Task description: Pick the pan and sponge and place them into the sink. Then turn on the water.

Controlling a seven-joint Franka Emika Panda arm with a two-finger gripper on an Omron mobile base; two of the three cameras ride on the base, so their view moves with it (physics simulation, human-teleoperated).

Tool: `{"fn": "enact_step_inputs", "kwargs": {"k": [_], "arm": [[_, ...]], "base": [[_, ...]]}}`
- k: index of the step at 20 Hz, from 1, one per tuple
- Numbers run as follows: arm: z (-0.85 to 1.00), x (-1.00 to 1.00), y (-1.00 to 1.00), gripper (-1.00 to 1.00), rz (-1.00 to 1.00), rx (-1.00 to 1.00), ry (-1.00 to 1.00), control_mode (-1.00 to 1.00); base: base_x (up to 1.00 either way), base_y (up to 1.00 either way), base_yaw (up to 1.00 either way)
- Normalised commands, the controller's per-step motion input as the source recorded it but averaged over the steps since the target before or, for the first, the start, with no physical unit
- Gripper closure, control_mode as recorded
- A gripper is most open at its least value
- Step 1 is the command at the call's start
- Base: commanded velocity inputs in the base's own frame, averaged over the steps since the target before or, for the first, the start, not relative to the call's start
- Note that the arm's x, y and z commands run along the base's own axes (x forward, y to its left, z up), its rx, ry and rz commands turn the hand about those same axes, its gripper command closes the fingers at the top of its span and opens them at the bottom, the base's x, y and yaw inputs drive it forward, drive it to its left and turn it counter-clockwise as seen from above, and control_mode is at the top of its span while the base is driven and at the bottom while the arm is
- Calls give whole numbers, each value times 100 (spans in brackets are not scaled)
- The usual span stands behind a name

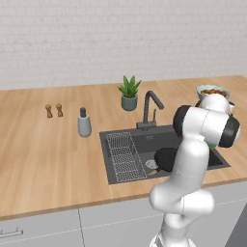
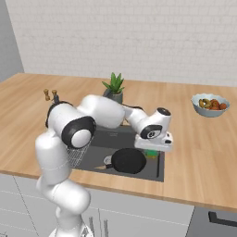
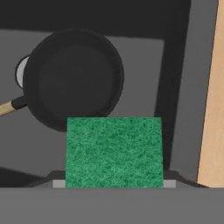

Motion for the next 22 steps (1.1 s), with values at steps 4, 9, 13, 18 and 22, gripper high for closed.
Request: {"fn": "enact_step_inputs", "kwargs": {"k": [4,9,13,18,22], "arm": [[0,32,56,100,0,0,0,-100],[-9,41,39,100,0,0,0,-100],[-33,62,12,100,3,1,0,-100],[-67,44,10,100,2,1,0,-100],[-47,46,2,100,2,3,0,-100]], "base": [[0,0,0],[0,0,0],[0,0,0],[0,0,0],[0,0,0]]}}
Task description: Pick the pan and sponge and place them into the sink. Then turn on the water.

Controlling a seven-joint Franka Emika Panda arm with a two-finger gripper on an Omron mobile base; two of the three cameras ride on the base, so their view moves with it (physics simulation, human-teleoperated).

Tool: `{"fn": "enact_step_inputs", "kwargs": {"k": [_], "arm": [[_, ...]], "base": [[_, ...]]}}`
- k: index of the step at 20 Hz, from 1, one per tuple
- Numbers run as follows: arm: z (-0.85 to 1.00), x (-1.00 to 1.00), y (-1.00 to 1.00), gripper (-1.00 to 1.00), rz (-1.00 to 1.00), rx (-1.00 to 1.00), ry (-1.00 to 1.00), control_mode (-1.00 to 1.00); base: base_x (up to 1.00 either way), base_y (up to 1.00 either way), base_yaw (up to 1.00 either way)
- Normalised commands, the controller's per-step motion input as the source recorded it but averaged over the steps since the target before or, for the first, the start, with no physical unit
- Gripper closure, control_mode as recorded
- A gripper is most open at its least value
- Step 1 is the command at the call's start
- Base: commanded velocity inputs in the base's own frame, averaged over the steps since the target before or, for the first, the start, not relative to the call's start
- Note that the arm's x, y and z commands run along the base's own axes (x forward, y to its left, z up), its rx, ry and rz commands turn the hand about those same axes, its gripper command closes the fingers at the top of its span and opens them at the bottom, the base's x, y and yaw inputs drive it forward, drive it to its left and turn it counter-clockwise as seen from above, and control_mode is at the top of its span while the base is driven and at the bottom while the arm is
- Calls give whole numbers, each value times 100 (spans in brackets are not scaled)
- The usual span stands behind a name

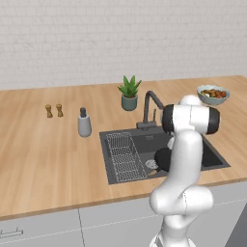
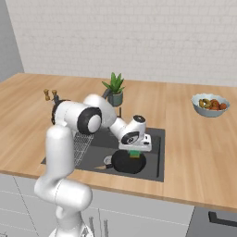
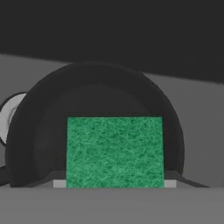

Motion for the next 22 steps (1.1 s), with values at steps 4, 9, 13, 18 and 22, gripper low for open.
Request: {"fn": "enact_step_inputs", "kwargs": {"k": [4,9,13,18,22], "arm": [[-55,34,0,100,2,5,0,-100],[-43,15,0,100,0,2,0,-100],[-28,2,0,100,0,0,0,-100],[-18,0,12,-100,0,0,0,-100],[0,0,4,-100,0,0,0,-100]], "base": [[0,0,0],[0,0,0],[0,0,0],[0,0,0],[0,0,0]]}}
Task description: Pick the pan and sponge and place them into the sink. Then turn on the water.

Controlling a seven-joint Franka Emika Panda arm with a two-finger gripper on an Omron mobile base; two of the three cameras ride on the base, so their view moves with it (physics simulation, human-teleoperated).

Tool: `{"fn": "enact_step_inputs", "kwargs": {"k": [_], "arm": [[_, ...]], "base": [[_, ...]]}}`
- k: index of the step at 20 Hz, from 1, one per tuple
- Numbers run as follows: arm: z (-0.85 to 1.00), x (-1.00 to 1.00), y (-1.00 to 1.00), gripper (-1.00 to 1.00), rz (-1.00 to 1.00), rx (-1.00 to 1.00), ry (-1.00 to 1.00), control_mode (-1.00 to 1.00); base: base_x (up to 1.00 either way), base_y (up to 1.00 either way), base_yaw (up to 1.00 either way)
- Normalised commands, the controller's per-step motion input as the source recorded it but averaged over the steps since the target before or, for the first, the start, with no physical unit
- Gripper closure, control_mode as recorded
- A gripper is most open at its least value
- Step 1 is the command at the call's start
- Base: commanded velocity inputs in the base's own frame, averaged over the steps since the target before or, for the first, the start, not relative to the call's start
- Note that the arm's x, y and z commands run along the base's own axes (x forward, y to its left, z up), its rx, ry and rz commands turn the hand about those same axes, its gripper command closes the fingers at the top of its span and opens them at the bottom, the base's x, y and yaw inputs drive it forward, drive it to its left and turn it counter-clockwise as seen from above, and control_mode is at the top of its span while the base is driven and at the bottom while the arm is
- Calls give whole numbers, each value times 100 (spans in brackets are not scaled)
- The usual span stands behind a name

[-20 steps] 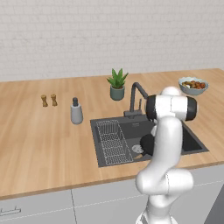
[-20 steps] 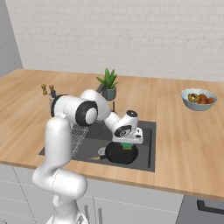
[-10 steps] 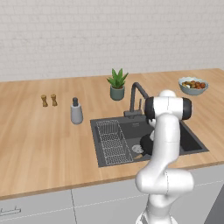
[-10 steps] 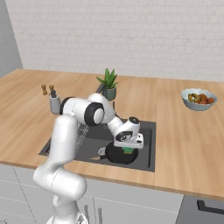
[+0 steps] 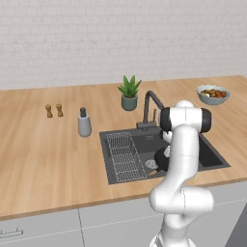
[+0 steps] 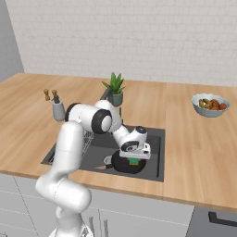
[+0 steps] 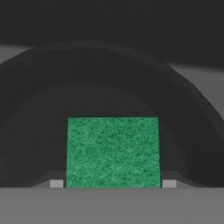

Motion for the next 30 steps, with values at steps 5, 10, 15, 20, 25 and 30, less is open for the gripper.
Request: {"fn": "enact_step_inputs", "kwargs": {"k": [5,10,15,20,25,30], "arm": [[3,0,0,-100,0,0,0,-100],[40,-1,0,-100,0,0,-3,-100],[67,-4,2,-100,0,2,-14,-100],[73,-2,6,-100,0,3,-25,-100],[45,-8,5,-100,0,8,-29,-100],[41,-1,10,-100,0,9,-28,-100]], "base": [[0,0,0],[0,0,0],[0,0,0],[0,0,0],[0,0,0],[0,0,0]]}}
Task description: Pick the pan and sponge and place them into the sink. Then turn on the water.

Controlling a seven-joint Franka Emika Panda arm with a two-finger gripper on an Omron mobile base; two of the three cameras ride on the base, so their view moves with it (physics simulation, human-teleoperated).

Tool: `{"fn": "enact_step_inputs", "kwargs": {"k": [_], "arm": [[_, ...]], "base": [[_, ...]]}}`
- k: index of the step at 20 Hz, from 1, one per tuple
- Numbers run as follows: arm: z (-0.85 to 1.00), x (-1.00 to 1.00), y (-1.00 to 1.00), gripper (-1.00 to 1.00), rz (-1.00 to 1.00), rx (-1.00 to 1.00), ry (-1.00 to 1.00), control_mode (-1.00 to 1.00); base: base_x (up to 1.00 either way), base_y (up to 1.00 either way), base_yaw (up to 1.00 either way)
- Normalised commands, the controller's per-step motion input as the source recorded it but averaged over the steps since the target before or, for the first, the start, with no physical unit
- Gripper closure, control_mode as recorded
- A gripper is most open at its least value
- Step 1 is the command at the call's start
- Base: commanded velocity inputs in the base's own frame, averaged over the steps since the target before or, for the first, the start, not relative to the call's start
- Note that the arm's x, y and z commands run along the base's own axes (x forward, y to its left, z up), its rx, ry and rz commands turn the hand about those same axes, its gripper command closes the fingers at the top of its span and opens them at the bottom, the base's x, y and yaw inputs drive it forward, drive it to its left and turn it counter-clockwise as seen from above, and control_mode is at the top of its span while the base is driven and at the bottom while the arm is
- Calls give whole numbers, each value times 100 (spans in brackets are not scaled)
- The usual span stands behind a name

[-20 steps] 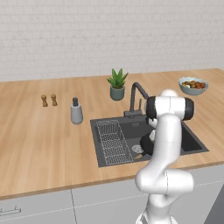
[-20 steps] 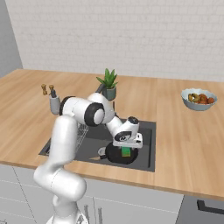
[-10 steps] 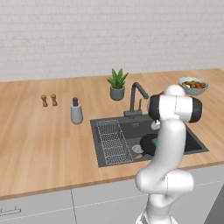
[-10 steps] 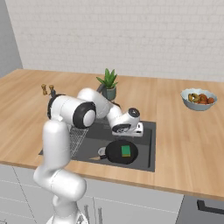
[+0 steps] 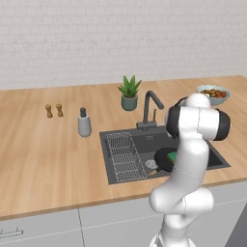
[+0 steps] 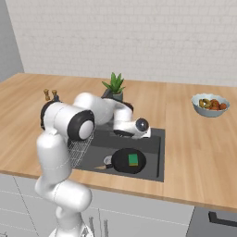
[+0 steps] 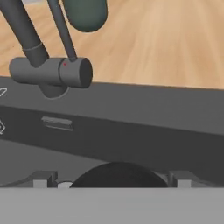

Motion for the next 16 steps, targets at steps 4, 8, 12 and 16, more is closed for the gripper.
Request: {"fn": "enact_step_inputs", "kwargs": {"k": [4,8,12,16], "arm": [[39,-11,0,-100,0,7,-31,-100],[33,-7,0,-100,0,5,-15,-100],[32,0,0,-100,0,4,-6,-100],[30,4,0,-100,0,5,-2,-100]], "base": [[0,0,0],[0,0,0],[0,0,0],[0,0,0]]}}
